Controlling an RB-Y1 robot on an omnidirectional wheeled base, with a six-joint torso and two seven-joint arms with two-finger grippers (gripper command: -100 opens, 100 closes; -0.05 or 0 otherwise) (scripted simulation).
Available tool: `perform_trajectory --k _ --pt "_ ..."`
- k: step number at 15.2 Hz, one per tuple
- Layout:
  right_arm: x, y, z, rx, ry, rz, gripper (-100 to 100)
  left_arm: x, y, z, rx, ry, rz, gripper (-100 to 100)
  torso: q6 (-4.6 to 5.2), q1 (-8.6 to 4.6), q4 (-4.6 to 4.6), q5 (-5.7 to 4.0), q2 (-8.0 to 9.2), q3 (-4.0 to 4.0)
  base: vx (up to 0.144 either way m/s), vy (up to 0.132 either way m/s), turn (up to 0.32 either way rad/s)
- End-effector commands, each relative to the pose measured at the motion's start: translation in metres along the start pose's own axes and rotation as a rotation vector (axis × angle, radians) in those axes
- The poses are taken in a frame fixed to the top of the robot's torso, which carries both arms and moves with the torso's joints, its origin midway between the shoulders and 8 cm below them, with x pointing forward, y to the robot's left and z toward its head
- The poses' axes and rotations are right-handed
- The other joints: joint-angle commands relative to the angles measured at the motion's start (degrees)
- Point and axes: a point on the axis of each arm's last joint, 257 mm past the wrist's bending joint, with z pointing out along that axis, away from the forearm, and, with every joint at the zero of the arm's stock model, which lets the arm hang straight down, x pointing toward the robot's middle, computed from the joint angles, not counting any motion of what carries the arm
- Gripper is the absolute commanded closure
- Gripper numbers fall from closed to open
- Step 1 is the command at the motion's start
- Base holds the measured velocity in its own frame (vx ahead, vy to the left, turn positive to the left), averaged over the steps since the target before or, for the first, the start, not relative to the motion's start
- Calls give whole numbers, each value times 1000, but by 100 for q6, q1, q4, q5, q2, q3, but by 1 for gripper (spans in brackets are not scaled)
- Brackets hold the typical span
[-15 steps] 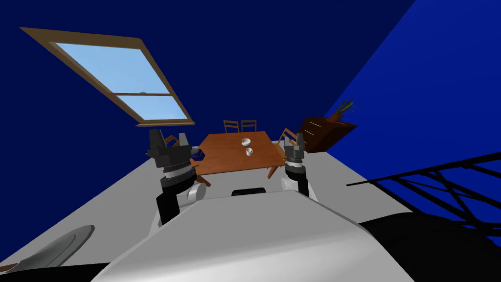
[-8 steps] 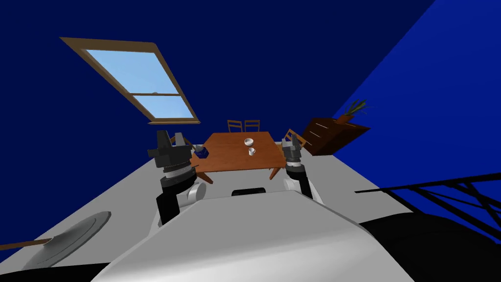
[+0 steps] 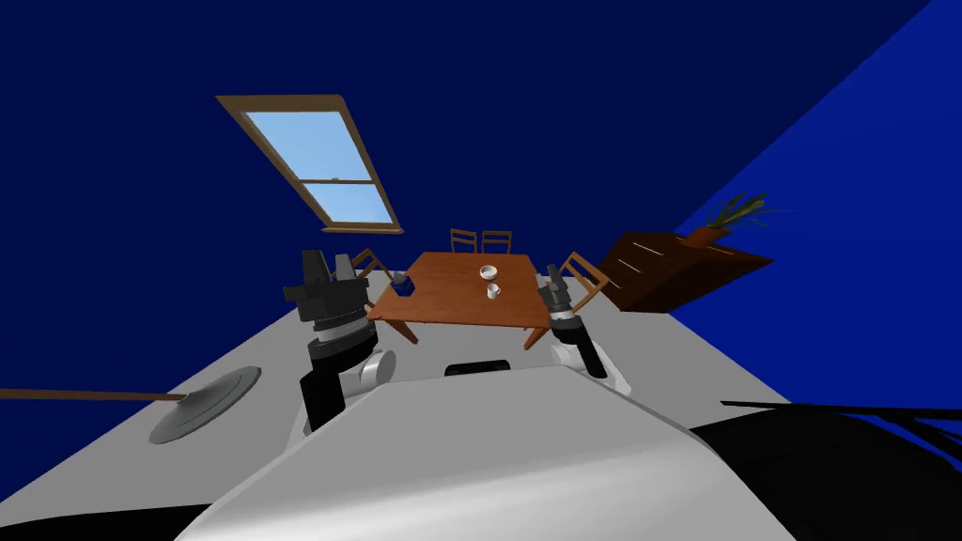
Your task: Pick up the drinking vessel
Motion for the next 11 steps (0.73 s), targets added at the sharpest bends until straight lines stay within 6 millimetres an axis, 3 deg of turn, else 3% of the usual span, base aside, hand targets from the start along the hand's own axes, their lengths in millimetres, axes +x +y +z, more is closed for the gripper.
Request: perform_trajectory --k 1,2,4,5,6,7,8,9,10,11 --pt "2 -15 -1 43 33 -13 -100 0 0 0 0 0 0 0 0 0 0 0 0 0 2 13 209" --pt "1 -32 -4 94 42 -8 -100 0 0 0 0 0 0 0 1 0 0 0 -1 0 3 15 251" --pt "2 -33 -4 96 61 -22 -100 0 0 0 0 0 0 0 1 0 -1 0 -2 -1 3 11 176" --pt "0 -52 -8 152 79 -25 -100 0 0 0 0 0 0 0 3 -1 0 0 -2 -1 2 13 213" --pt "0 -52 -8 153 88 -32 -100 0 0 0 0 0 0 0 -1 -1 0 0 -2 -1 2 13 269" --pt "-3 -71 -14 210 100 -32 -100 0 0 0 0 0 0 0 -1 0 0 0 -2 -1 3 17 377" --pt "-3 -72 -14 213 114 -43 -100 0 0 0 0 0 0 0 -4 1 -1 0 -3 -2 6 12 275" --pt "-6 -91 -20 270 121 -41 -100 0 0 0 0 0 0 0 1 0 -1 0 -3 -2 7 16 280" --pt "-7 -92 -21 277 139 -57 -100 0 0 0 0 0 0 0 -1 0 -1 0 -4 -2 8 14 245" --pt "-11 -112 -29 339 147 -57 -100 0 0 0 0 0 0 0 1 0 -1 0 -4 -3 8 18 345"
